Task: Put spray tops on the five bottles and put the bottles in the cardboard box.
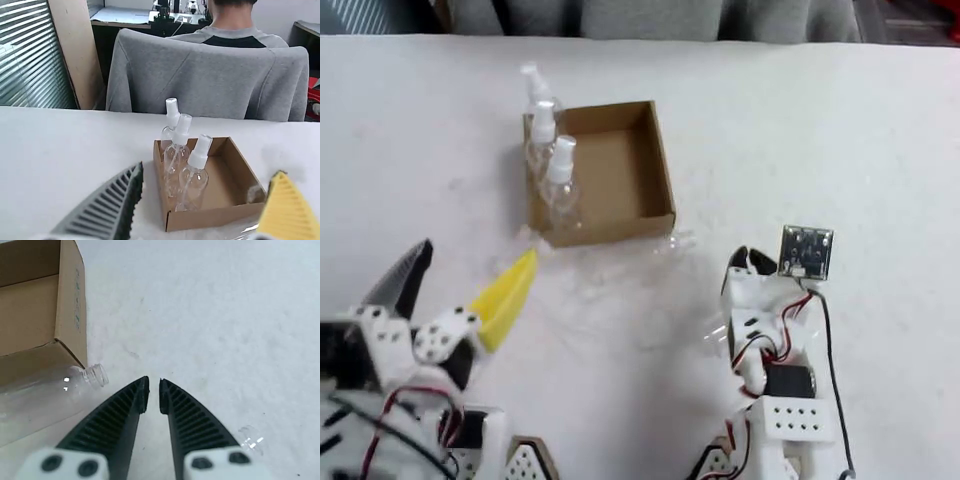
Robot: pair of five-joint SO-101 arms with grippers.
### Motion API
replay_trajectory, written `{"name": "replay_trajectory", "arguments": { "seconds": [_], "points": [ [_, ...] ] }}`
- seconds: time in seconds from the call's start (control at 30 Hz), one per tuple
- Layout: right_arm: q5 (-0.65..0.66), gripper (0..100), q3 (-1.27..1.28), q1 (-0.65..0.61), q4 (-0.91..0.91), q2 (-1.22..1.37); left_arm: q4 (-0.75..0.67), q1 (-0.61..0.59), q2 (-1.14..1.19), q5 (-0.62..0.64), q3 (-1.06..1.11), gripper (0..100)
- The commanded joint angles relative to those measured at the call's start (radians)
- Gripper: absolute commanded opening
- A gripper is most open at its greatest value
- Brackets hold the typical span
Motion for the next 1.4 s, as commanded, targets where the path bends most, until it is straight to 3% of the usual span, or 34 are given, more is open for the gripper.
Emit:
{"name": "replay_trajectory", "arguments": {
  "seconds": [0.0, 0.3, 0.43, 0.67, 0.73, 0.87, 1.0, 1.2, 1.37],
  "points": [
    [0.008, 2.1, -0.005, 0.005, -0.021, -0.015, 0.097, -0.008, 0.044, -0.029, -0.183, 37],
    [0.008, 2.1, -0.005, 0.016, -0.021, -0.015, 0.350, -0.001, 0.484, -0.046, -0.555, 37],
    [0.008, 1.9, -0.012, 0.116, -0.033, -0.015, 0.416, 0.002, 0.631, -0.048, -0.634, 37],
    [0.008, 1.7, -0.008, 0.338, -0.061, -0.015, 0.416, 0.275, 0.711, -0.235, -0.592, 37],
    [0.008, 1.7, -0.005, 0.404, -0.062, -0.008, 0.390, 0.369, 0.736, -0.265, -0.548, 36],
    [0.011, 1.9, 0.028, 0.493, -0.068, -0.015, 0.272, 0.519, 0.839, -0.325, -0.413, 24],
    [0.152, 1.8, 0.060, 0.506, -0.070, -0.015, 0.144, 0.636, 0.943, -0.516, -0.310, 15],
    [0.196, 1.8, 0.071, 0.503, -0.070, -0.015, -0.066, 0.671, 1.047, -0.783, -0.216, 13],
    [0.196, 1.8, 0.072, 0.499, -0.070, -0.015, -0.184, 0.664, 1.130, -0.859, -0.164, 15]
  ]
}}
